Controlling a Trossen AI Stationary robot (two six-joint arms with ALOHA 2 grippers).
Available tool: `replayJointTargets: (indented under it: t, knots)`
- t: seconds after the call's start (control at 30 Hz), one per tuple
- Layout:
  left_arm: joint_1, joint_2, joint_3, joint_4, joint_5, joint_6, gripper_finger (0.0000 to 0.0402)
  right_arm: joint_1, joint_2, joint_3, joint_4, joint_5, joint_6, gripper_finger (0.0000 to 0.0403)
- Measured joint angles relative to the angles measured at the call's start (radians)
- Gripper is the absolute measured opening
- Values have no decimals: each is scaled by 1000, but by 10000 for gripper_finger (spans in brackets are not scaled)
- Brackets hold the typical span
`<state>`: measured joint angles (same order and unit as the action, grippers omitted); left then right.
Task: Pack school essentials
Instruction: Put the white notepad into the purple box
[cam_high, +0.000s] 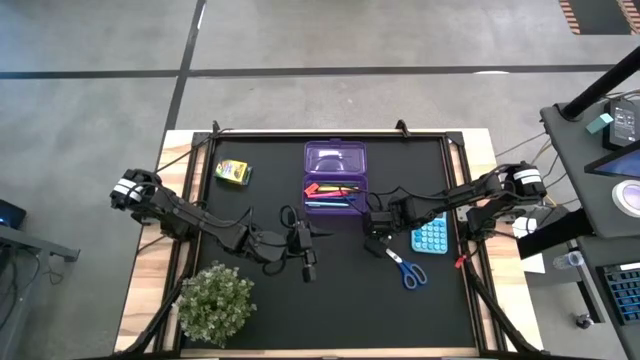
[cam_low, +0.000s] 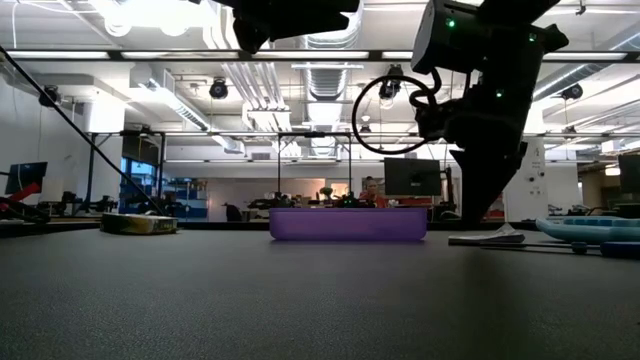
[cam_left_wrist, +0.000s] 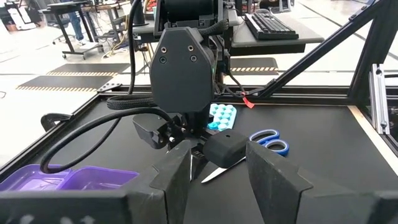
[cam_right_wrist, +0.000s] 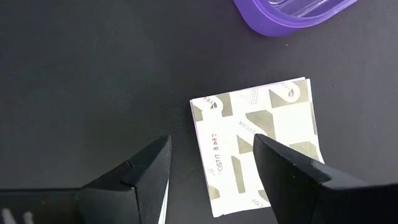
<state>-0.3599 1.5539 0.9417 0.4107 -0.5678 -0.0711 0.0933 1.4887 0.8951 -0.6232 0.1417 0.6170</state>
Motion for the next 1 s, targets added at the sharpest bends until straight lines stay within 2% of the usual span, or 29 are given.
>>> replayJointTargets:
  t: [0.67, 1.0]
  knots:
    - [0, 0, 0, 0, 0, 0, 138, 0, 0, 0, 7, 19, 11, 219]
    - [0, 0, 0, 0, 1, 0, 138, 0, -10, 0, -86, 17, 1, 219]
